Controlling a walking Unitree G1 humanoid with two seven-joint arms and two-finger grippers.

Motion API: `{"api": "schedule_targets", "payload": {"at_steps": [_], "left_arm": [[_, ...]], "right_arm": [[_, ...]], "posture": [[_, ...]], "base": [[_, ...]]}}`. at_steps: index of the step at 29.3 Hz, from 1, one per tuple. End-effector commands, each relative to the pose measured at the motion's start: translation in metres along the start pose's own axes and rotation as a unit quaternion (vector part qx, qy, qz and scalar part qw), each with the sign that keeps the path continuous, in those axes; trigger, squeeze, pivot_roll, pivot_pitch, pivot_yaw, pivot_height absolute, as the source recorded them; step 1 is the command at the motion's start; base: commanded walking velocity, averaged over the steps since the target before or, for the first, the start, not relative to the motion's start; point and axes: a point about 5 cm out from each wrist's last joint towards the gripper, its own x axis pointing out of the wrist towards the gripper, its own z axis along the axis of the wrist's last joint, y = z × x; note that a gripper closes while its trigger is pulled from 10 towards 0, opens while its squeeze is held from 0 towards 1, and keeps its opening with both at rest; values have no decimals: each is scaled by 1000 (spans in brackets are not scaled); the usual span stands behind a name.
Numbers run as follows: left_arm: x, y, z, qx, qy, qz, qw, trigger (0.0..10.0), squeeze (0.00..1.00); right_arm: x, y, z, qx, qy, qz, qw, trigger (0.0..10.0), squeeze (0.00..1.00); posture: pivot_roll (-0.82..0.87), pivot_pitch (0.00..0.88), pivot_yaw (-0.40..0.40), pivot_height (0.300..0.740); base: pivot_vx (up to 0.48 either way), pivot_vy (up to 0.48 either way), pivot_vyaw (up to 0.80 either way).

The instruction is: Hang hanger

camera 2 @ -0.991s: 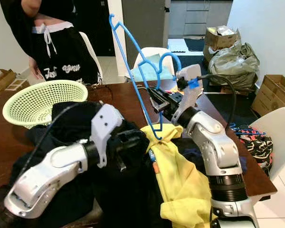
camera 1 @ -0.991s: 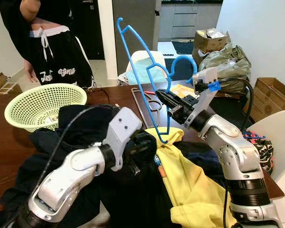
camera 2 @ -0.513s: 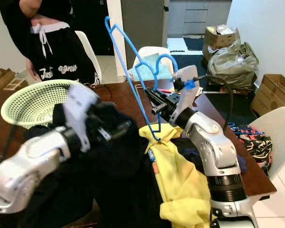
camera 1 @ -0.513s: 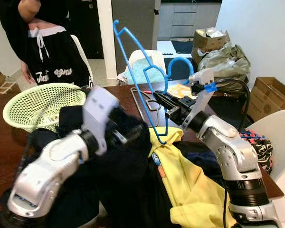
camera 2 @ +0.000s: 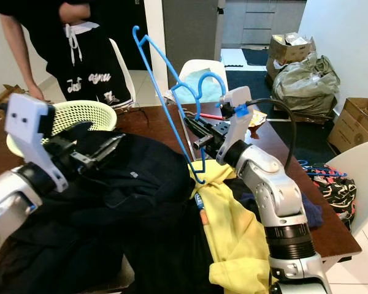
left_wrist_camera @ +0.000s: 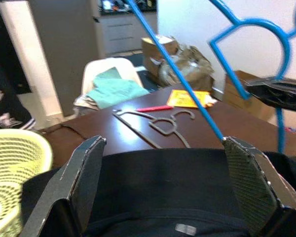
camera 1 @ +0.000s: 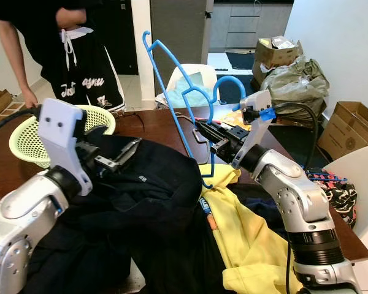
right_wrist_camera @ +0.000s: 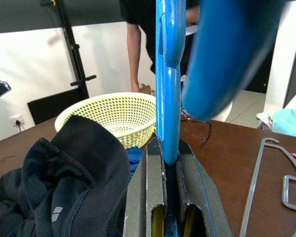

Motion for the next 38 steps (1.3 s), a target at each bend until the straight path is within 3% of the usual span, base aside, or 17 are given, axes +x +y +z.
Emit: {"api": "schedule_targets", "payload": {"at_steps": [1, 2, 4, 5, 6, 7, 8, 11, 15, 19, 23, 27, 31, 34, 38], "left_arm": [[-5, 18, -2, 5, 8, 70, 998, 10000, 1000], [-5, 18, -2, 5, 8, 70, 998, 10000, 1000], [-17, 63, -15, -13, 31, 226, 973, 10000, 1000], [-17, 63, -15, -13, 31, 226, 973, 10000, 1000], [-22, 77, -23, -29, 43, 273, 961, 10000, 910], [-25, 84, -28, -42, 51, 296, 953, 10000, 910], [-26, 89, -34, -65, 59, 309, 947, 10000, 0], [-24, 96, -45, -131, 71, 318, 936, 10000, 0], [-20, 99, -52, -168, 79, 311, 932, 10000, 0], [-4, 95, -56, -180, 111, 257, 943, 10000, 0], [1, 90, -56, -182, 116, 239, 947, 10000, 0], [9, 72, -65, -201, 149, 194, 949, 10000, 0], [8, 69, -73, -206, 168, 200, 943, 10000, 0], [0, 65, -90, -231, 212, 211, 926, 10000, 0], [-2, 63, -95, -238, 227, 208, 921, 10000, 0]], "right_arm": [[3, 1, 3, -9, -5, 3, 1000, 10000, 0], [3, 1, 3, -9, -5, 3, 1000, 10000, 0], [3, 1, 3, -11, -5, 5, 1000, 10000, 0], [3, 1, 3, -11, -5, 5, 1000, 10000, 0], [3, 0, 4, -11, -5, 6, 1000, 10000, 0], [3, 0, 4, -12, -5, 6, 1000, 10000, 0], [3, 0, 4, -13, -4, 6, 1000, 10000, 0], [3, 0, 4, -14, -4, 7, 1000, 10000, 0], [3, 0, 5, -16, -5, 7, 1000, 10000, 0], [0, -2, 6, -22, -2, 2, 1000, 10000, 0], [-1, -2, 7, -23, -3, 1, 1000, 10000, 0], [-3, -3, 8, -24, -3, -1, 1000, 10000, 0], [-2, -2, 7, -24, -2, -1, 1000, 10000, 0], [-3, -3, 8, -24, -1, -1, 1000, 10000, 0], [-4, -3, 8, -25, 0, -2, 1000, 10000, 0]], "posture": [[40, 0, -10, 740], [40, 0, -10, 740], [35, 0, -11, 740], [35, 0, -11, 740], [35, 0, -11, 740], [35, 0, -11, 740], [31, 0, -12, 740], [29, 0, -11, 740], [17, 0, -7, 740], [4, 0, -12, 740], [-3, 0, -9, 740], [-6, 0, -10, 740], [-6, 0, -10, 740], [-8, 0, -14, 740], [-9, 0, -17, 740]], "base": [[0, 0, 0], [0, 0, 0], [0, 0, 0], [0, 0, 0], [0, 0, 0], [0, 0, 0], [0, 0, 0], [0, 0, 0], [0, 0, 0], [0, 0, 0], [0, 0, 0], [0, 0, 0], [0, 0, 0], [0, 0, 0], [0, 0, 0]]}}
